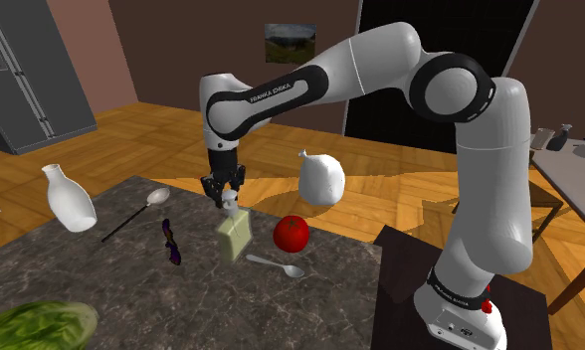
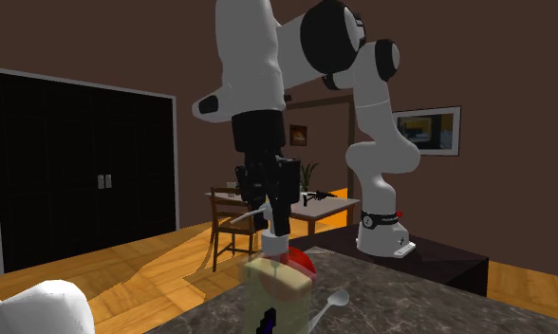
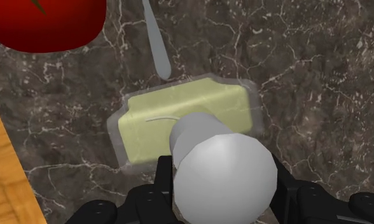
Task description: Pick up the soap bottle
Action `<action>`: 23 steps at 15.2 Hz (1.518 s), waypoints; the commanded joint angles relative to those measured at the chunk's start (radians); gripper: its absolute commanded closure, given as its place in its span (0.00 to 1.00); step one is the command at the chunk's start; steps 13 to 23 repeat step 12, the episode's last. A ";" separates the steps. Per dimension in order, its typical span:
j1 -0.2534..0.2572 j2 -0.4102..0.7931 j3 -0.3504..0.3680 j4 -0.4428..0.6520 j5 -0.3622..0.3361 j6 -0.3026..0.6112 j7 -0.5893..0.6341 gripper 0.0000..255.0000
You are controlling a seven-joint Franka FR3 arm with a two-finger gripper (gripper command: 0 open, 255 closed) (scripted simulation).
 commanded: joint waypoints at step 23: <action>0.000 -0.029 0.002 0.109 0.002 -0.137 0.012 1.00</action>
